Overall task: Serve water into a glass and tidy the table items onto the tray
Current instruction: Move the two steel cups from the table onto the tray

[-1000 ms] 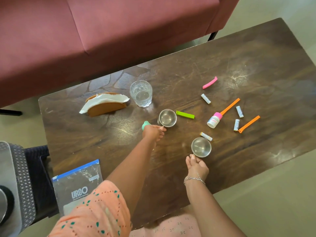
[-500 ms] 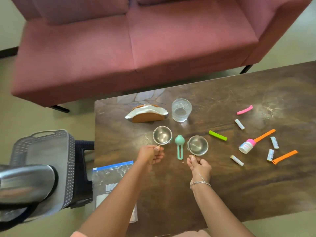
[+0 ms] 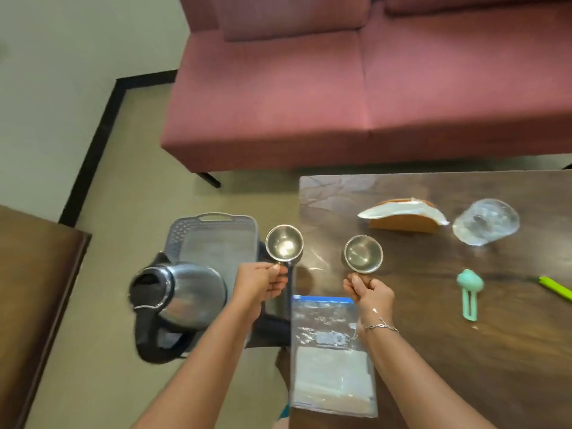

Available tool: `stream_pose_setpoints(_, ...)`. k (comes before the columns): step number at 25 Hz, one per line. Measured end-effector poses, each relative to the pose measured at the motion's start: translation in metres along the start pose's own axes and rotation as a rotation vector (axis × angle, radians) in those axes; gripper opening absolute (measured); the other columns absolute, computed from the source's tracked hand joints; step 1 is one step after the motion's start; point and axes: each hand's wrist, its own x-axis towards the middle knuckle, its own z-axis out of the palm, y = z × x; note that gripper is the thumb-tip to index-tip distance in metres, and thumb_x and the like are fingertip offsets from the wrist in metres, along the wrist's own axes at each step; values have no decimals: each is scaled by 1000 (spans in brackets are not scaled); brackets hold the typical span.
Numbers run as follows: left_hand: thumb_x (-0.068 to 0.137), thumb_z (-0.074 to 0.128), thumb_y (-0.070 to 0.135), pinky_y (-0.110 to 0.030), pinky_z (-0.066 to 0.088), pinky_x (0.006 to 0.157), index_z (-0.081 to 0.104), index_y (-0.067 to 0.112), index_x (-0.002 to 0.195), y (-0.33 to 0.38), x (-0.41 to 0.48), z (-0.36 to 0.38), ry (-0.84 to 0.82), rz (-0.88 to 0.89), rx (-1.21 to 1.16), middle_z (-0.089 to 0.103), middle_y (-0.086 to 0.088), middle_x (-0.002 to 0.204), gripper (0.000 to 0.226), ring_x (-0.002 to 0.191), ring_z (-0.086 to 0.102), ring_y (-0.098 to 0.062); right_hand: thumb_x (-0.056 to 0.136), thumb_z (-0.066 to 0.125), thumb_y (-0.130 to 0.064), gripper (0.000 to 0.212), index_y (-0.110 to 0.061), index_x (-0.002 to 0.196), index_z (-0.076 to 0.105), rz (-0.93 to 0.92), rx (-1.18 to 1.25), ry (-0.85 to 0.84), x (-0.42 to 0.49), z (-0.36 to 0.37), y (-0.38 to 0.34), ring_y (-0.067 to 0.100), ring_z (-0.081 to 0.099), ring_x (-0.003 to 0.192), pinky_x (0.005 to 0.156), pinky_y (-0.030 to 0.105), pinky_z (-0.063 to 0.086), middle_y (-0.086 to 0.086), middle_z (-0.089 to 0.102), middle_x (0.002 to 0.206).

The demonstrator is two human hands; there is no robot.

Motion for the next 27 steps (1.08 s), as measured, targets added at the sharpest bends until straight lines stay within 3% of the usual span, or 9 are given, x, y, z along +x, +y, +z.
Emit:
stream_pose_setpoints(3, 94, 46, 5, -22, 46, 61, 59, 9, 69, 35, 9, -63, 42, 30, 20, 61, -7, 61, 29, 57, 55, -14, 87, 55, 7, 20, -3, 70, 58, 21, 0, -92, -16, 63, 15, 0, 65, 53, 57, 9, 53, 8, 62, 76)
stream_pose_setpoints(8, 93, 48, 7, -28, 48, 67, 60, 5, 73, 81, 41, -155, 57, 21, 88, 60, -14, 72, 24, 67, 58, -21, 86, 56, 7, 20, -4, 69, 59, 49, -62, -190, -29, 147, 42, 8, 63, 60, 56, 9, 53, 6, 60, 72)
stream_pose_setpoints(13, 93, 46, 6, -30, 51, 70, 61, 3, 77, 80, 105, -227, 38, -55, 202, 62, -15, 78, 22, 71, 59, -23, 85, 58, 7, 22, -5, 66, 59, 56, -157, -236, -17, 209, 76, 13, 58, 64, 55, 8, 52, 4, 58, 68)
stream_pose_setpoints(17, 94, 46, 9, -27, 50, 66, 63, 5, 79, 55, 156, -259, 16, -144, 273, 66, -11, 75, 23, 70, 60, -20, 83, 59, 8, 25, -5, 63, 58, 87, -216, -246, -3, 238, 108, 17, 57, 65, 57, 11, 53, 3, 57, 65)
stream_pose_setpoints(20, 94, 46, 12, -25, 47, 60, 64, 9, 77, 35, 185, -269, -8, -211, 281, 69, -7, 70, 25, 67, 59, -17, 84, 60, 6, 26, -6, 60, 57, 127, -278, -237, 9, 253, 131, 17, 58, 64, 67, 22, 53, 5, 57, 64)
stream_pose_setpoints(22, 95, 45, 14, -23, 45, 59, 64, 12, 76, 24, 198, -267, -23, -238, 259, 70, -2, 61, 26, 64, 57, -14, 83, 61, 6, 27, -6, 59, 57, 136, -309, -221, 16, 260, 144, 15, 57, 62, 63, 19, 54, 7, 57, 65)
stream_pose_setpoints(25, 94, 46, 13, -19, 43, 55, 64, 12, 77, 7, 214, -263, -27, -253, 237, 68, 4, 50, 25, 46, 59, -6, 81, 63, 7, 28, -6, 57, 57, 145, -311, -195, 28, 272, 161, 16, 57, 64, 55, 13, 54, 7, 56, 64)
stream_pose_setpoints(27, 93, 47, 11, -15, 40, 45, 64, 11, 75, -3, 224, -260, -1, -245, 255, 68, 3, 49, 25, 35, 54, -2, 80, 64, 6, 26, -5, 58, 57, 151, -331, -186, 35, 279, 169, 15, 57, 63, 55, 13, 55, 7, 56, 65)
